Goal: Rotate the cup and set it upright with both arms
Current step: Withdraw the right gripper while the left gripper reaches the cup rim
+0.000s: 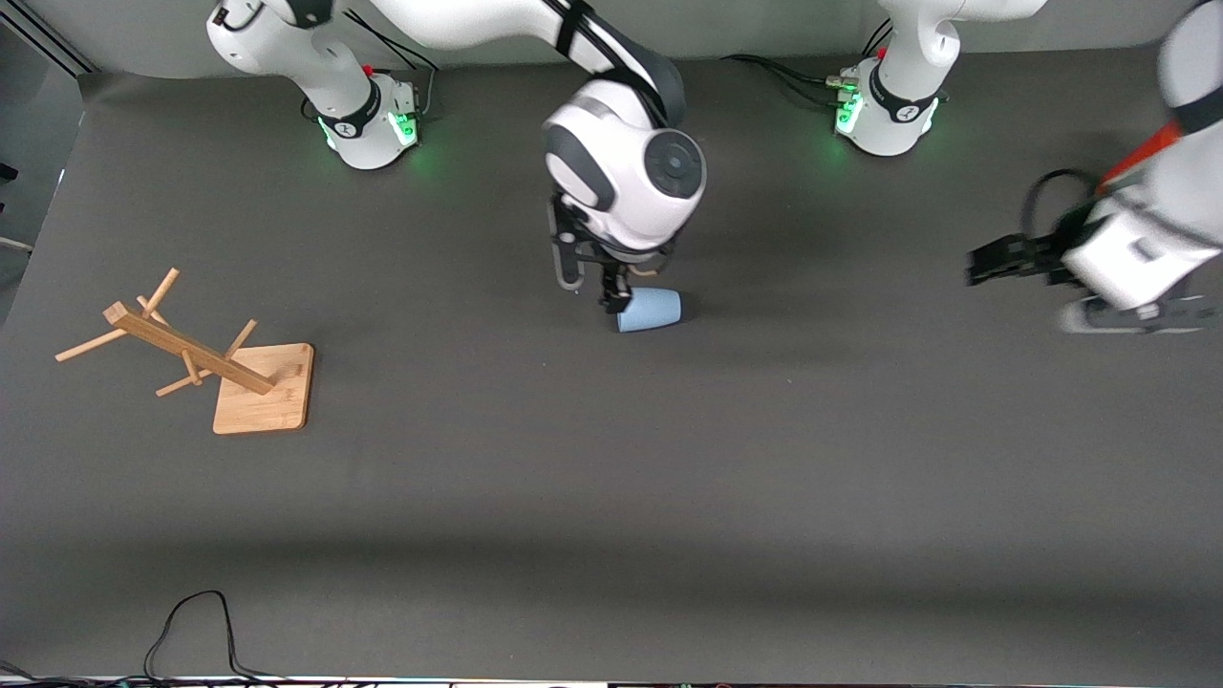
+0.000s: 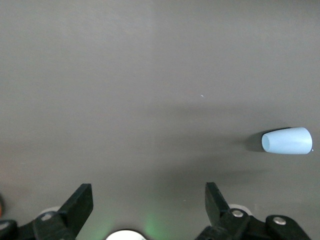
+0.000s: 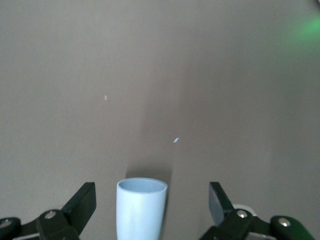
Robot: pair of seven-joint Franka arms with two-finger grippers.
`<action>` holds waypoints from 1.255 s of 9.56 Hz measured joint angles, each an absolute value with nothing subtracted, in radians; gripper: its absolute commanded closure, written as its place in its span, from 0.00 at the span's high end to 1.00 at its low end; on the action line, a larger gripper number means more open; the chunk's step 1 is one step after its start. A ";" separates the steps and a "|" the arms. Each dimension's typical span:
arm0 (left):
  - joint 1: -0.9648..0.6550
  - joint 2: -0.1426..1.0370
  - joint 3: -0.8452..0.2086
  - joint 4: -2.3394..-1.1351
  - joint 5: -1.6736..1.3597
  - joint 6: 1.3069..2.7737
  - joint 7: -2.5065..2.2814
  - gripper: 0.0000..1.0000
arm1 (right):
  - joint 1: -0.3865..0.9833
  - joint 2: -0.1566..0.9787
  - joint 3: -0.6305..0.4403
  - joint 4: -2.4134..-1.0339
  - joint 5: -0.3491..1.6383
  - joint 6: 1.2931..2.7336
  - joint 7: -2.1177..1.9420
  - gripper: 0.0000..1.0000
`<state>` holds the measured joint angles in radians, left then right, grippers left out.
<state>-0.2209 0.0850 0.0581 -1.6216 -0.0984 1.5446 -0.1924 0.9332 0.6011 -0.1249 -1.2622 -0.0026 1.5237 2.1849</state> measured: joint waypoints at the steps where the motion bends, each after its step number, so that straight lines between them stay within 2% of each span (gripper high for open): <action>1: -0.289 0.113 0.056 -1.622 -0.099 1.566 -0.288 1.00 | 0.887 0.534 -0.126 -1.262 -0.001 1.443 2.070 1.00; 5: -0.542 0.227 0.050 -1.623 -0.095 1.682 -0.646 1.00 | 0.637 0.324 -0.135 -1.280 0.002 1.243 1.550 1.00; 8: -0.752 0.352 0.049 -1.611 -0.056 1.771 -0.890 1.00 | 0.426 0.163 -0.136 -1.397 0.002 1.234 1.135 1.00; 10: -0.875 0.475 0.049 -1.549 0.000 1.784 -1.027 1.00 | 0.278 0.069 -0.132 -1.473 0.002 1.240 0.838 1.00; 12: -0.966 0.606 0.050 -1.471 0.072 1.785 -1.123 1.00 | 0.155 0.026 -0.104 -1.516 0.002 1.280 0.592 1.00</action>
<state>-0.9661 0.6055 0.0497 -1.4708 0.0722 1.7849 -1.1235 0.1554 0.0260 -0.1041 -1.5163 0.0019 1.2799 0.5922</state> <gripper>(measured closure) 0.000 0.000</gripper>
